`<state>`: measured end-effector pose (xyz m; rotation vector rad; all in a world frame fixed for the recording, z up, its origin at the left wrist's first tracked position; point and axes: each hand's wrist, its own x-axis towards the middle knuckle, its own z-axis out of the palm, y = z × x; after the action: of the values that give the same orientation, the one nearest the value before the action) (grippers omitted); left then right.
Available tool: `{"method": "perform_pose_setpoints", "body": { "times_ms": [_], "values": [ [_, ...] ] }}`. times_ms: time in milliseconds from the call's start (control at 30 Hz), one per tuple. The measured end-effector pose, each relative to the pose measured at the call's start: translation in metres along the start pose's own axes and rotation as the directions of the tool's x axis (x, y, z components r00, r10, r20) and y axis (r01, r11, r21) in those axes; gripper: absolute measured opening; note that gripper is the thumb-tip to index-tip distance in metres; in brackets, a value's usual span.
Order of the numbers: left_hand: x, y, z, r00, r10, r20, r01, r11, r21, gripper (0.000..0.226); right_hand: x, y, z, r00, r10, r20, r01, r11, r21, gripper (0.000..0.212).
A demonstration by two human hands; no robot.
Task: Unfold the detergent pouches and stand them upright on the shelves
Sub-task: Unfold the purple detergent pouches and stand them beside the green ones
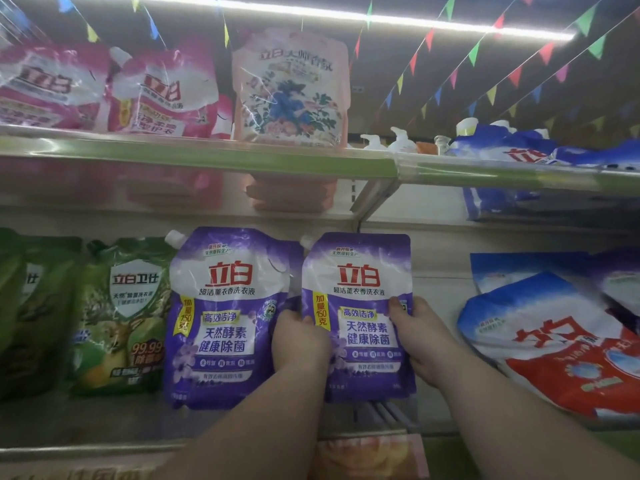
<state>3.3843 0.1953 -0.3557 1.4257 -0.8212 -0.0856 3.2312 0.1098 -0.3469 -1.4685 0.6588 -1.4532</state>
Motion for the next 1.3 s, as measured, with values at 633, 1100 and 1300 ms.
{"method": "perform_pose_setpoints", "body": {
  "times_ms": [633,1100,1300],
  "values": [
    [-0.015,0.009,-0.006,0.964,0.085,0.251,-0.188,0.887,0.422,0.044,-0.021,-0.004,-0.009,0.998,0.011,-0.064,-0.018,0.994,-0.11,0.033],
    [-0.046,0.032,-0.056,0.931,0.024,0.363,-0.071,0.991,0.117,0.029,-0.055,-0.025,-0.001,0.975,-0.089,-0.205,-0.031,0.853,-0.52,0.048],
    [-0.052,0.008,-0.075,0.896,0.017,0.445,0.019,0.997,-0.077,0.051,-0.084,-0.021,0.012,0.955,-0.084,-0.284,-0.076,0.858,-0.507,0.05]
  ]
}}
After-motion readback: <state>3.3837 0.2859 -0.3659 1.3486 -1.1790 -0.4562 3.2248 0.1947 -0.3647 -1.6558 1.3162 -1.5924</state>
